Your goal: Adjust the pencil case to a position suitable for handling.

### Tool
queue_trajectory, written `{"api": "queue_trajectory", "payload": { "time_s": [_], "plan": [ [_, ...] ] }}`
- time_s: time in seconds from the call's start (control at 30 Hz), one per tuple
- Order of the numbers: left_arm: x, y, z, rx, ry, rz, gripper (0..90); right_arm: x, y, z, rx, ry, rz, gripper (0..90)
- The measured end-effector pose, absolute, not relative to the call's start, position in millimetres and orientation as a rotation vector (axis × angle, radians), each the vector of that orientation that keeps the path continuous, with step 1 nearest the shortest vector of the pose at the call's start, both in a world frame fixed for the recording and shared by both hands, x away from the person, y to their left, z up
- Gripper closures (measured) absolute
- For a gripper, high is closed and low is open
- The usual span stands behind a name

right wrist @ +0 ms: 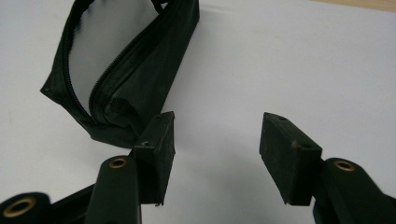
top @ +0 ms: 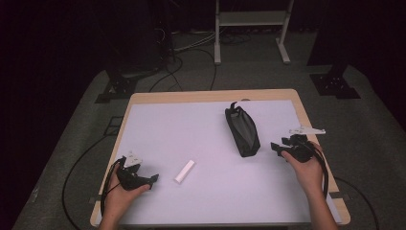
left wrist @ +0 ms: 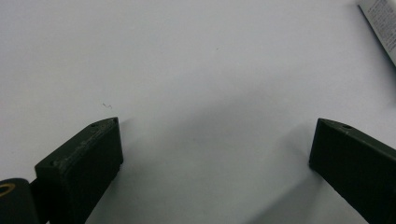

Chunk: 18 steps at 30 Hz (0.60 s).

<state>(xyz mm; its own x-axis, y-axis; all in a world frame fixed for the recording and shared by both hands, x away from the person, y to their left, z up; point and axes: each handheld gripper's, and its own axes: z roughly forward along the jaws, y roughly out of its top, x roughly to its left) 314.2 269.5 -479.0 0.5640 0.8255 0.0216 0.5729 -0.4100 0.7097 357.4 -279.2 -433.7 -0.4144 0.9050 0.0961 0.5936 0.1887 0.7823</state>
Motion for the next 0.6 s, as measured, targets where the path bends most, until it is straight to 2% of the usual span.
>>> {"api": "queue_trajectory", "payload": {
  "time_s": [0.6],
  "plan": [
    [314, 269, -479, 2.134, 1.115, 0.491, 1.8, 367, -259, -416, 1.364, 2.103, 1.168, 43.6]
  ]
}}
